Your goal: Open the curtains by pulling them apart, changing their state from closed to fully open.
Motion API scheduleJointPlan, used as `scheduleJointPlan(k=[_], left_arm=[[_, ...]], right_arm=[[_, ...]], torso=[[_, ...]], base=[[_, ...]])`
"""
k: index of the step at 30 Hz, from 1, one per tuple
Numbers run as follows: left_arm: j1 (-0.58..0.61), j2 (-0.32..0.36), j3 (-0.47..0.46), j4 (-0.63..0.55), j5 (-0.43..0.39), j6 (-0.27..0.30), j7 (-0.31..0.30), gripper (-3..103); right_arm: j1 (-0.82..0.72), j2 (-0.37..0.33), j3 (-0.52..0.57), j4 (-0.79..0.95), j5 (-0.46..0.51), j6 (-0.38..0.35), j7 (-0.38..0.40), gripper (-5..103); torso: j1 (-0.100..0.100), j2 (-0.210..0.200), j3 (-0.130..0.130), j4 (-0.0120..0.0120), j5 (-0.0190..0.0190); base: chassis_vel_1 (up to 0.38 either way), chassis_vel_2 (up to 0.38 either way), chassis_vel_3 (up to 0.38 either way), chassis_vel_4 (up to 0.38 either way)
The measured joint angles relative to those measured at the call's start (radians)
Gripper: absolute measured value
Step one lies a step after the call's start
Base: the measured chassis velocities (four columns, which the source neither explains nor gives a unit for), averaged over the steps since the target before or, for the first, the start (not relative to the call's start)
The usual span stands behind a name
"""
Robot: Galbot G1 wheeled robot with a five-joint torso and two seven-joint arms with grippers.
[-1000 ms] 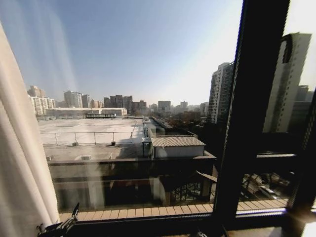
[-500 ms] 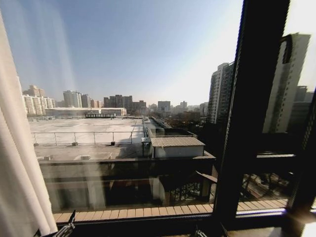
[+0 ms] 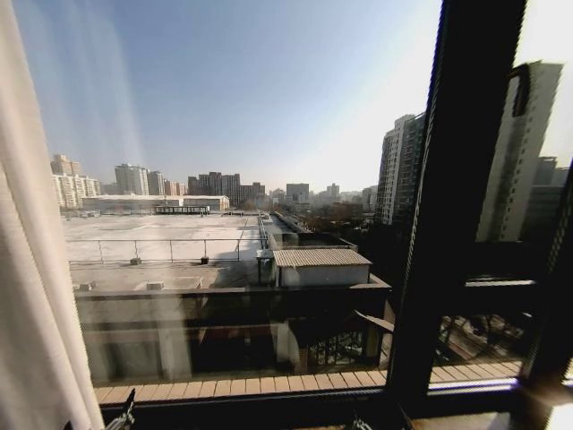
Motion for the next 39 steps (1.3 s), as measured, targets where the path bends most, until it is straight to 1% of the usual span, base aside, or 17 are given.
scheduleJointPlan(k=[39], left_arm=[[0.000,-0.004,0.003,0.000,-0.002,0.000,0.001,100]], right_arm=[[0.003,0.000,0.001,-0.002,0.000,0.001,0.000,100]], torso=[[0.000,0.000,0.000,0.0000,0.0000]], base=[[0.000,0.000,0.000,0.000]])
